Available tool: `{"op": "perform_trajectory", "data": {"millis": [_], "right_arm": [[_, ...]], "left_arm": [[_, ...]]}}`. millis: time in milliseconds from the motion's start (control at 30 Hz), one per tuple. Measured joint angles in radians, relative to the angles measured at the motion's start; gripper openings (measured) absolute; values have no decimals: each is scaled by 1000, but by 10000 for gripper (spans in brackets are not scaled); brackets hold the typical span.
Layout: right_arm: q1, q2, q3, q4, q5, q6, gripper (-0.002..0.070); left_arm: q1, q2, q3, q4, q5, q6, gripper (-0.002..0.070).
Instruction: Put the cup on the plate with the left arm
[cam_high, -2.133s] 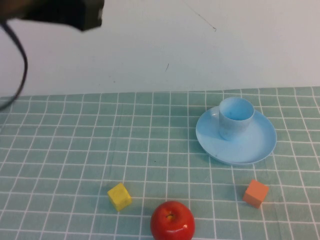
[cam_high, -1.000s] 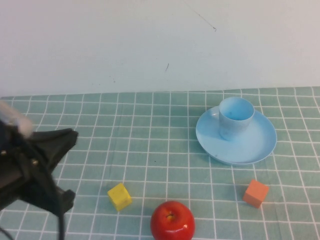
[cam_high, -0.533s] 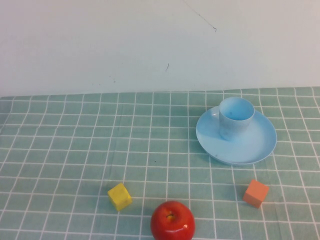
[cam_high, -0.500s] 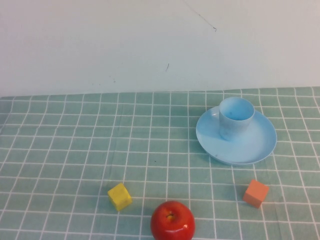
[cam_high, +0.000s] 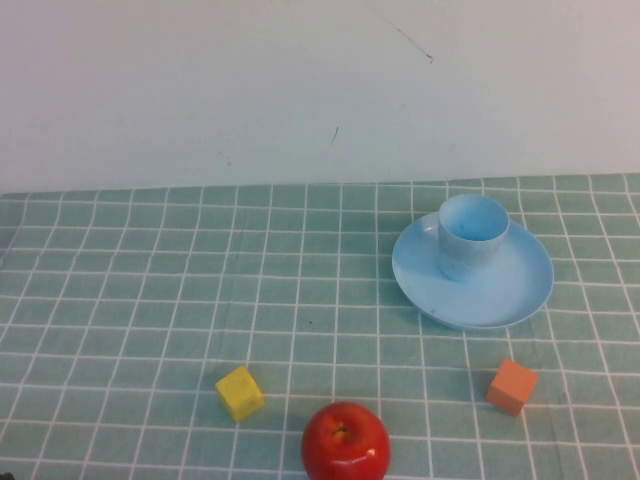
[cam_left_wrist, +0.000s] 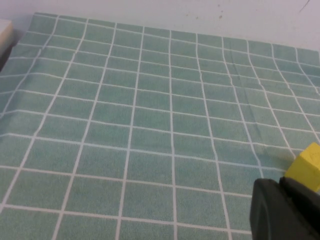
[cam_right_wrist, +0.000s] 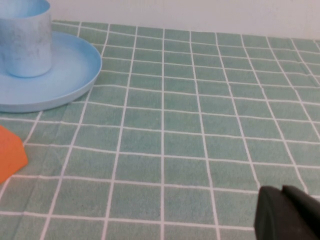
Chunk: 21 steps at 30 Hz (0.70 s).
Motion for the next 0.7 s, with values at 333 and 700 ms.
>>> {"op": "perform_trajectory", "data": {"millis": [333,700], "right_arm": [[0,0,0,0,0,-2,-2],[0,0,0,0,0,-2,-2]], "left_arm": [[1,0,0,0,-2,0,0],[2,0,0,119,-8,1,0]]}}
